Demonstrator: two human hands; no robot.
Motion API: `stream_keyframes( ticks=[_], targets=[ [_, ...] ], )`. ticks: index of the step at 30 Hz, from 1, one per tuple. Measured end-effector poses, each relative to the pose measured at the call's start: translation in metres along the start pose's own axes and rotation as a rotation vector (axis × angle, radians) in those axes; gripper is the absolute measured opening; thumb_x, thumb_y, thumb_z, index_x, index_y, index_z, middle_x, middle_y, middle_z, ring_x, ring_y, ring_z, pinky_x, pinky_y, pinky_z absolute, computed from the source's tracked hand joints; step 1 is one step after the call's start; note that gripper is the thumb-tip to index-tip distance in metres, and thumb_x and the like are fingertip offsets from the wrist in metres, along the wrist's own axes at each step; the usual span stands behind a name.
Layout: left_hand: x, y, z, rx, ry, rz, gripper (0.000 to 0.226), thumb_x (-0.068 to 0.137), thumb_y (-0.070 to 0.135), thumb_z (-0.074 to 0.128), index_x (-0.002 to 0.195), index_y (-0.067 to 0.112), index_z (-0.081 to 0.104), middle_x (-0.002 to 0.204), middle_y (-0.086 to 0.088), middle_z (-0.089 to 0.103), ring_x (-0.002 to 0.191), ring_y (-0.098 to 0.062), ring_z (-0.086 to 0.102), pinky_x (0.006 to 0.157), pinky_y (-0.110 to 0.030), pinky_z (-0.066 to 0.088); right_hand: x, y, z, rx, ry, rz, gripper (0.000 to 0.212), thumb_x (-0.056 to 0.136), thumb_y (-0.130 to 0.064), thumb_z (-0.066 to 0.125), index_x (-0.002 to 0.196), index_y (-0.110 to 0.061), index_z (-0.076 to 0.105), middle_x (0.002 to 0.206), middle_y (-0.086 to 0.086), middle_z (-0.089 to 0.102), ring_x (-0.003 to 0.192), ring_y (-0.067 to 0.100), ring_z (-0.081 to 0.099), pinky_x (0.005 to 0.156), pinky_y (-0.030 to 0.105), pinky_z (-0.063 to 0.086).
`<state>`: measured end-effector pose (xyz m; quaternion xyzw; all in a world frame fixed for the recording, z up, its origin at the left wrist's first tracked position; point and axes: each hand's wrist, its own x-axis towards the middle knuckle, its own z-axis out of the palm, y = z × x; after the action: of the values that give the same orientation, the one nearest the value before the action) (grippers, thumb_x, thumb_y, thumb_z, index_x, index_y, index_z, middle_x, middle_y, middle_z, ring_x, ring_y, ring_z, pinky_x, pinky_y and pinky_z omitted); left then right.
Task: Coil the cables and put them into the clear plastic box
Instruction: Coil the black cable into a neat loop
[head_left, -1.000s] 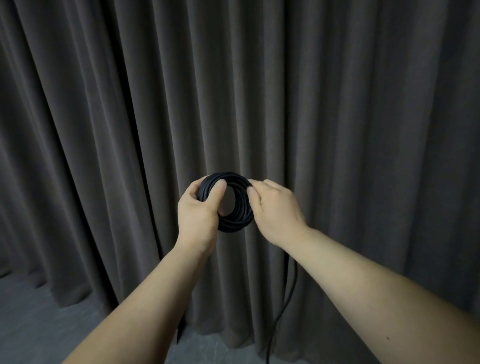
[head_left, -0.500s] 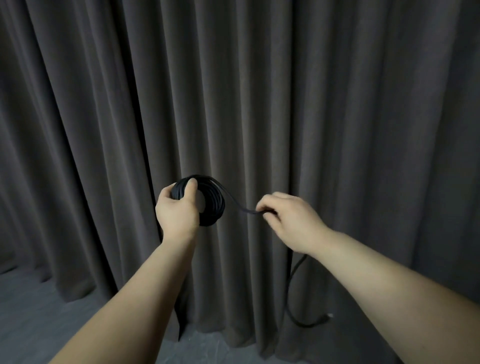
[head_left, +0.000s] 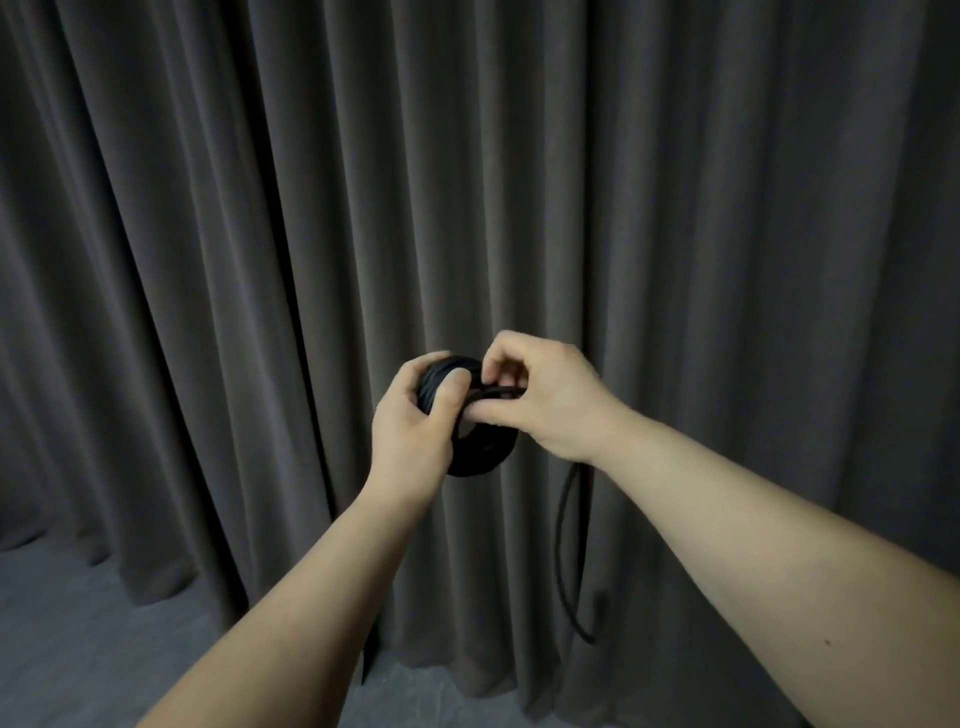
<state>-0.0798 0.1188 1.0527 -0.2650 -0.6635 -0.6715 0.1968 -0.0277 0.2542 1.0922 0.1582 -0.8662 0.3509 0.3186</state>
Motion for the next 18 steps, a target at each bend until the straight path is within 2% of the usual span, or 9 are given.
stream_keyframes(
  ticks=[4,7,11,14,16,18],
  targets=[
    [-0.001,0.003,0.004,-0.091,-0.064,-0.033,0.043,0.073,0.045,0.064,0.111,0.025,0.063,0.099,0.003,0.072,0.087,-0.008,0.067,0.085,-0.027,0.052,0.001,0.002,-0.004,-0.115,0.120,0.126,0.050,0.058,-0.045,0.084,0.064,-0.020,0.041,0.054,-0.009,0.043,0.052,0.010,0.035,0.048,0.026,0.031],
    [0.000,0.004,0.005,-0.151,-0.102,-0.039,0.041,0.071,0.044,0.068,0.108,0.026,0.063,0.089,0.006,0.071,0.072,-0.005,0.062,0.076,-0.028,0.049,0.001,0.002,-0.004,-0.133,0.168,0.195,0.058,0.054,-0.052,0.082,0.063,-0.019,0.034,0.055,-0.009,0.037,0.052,0.013,0.031,0.048,0.028,0.026],
    [0.000,0.001,0.006,-0.213,-0.148,-0.050,0.050,0.065,0.048,0.071,0.109,0.025,0.062,0.085,0.007,0.069,0.066,-0.006,0.059,0.073,-0.030,0.046,-0.001,0.003,-0.005,-0.199,0.142,0.243,0.060,0.056,-0.057,0.079,0.063,-0.019,0.034,0.057,-0.007,0.038,0.054,0.014,0.032,0.050,0.030,0.026],
    [0.000,-0.003,0.006,-0.233,-0.133,-0.066,0.048,0.065,0.046,0.072,0.107,0.026,0.062,0.087,0.002,0.070,0.068,-0.009,0.060,0.074,-0.033,0.046,-0.001,0.004,-0.005,-0.261,0.106,0.213,0.057,0.060,-0.059,0.076,0.067,-0.020,0.036,0.059,-0.007,0.044,0.054,0.013,0.037,0.050,0.030,0.030],
    [0.000,-0.005,0.007,-0.260,-0.098,-0.087,0.044,0.067,0.046,0.071,0.105,0.025,0.063,0.088,0.000,0.071,0.073,-0.011,0.062,0.074,-0.034,0.048,-0.002,0.007,-0.005,-0.203,0.078,0.183,0.054,0.060,-0.057,0.077,0.071,-0.021,0.039,0.061,-0.007,0.050,0.055,0.013,0.043,0.052,0.031,0.036],
    [0.001,-0.007,0.005,-0.260,-0.036,-0.091,0.039,0.070,0.042,0.072,0.104,0.023,0.064,0.092,-0.001,0.071,0.080,-0.013,0.065,0.079,-0.034,0.050,-0.005,0.014,-0.005,-0.057,0.050,0.166,0.045,0.063,-0.046,0.080,0.078,-0.024,0.044,0.065,-0.006,0.055,0.058,0.012,0.047,0.058,0.032,0.044]
  ],
)
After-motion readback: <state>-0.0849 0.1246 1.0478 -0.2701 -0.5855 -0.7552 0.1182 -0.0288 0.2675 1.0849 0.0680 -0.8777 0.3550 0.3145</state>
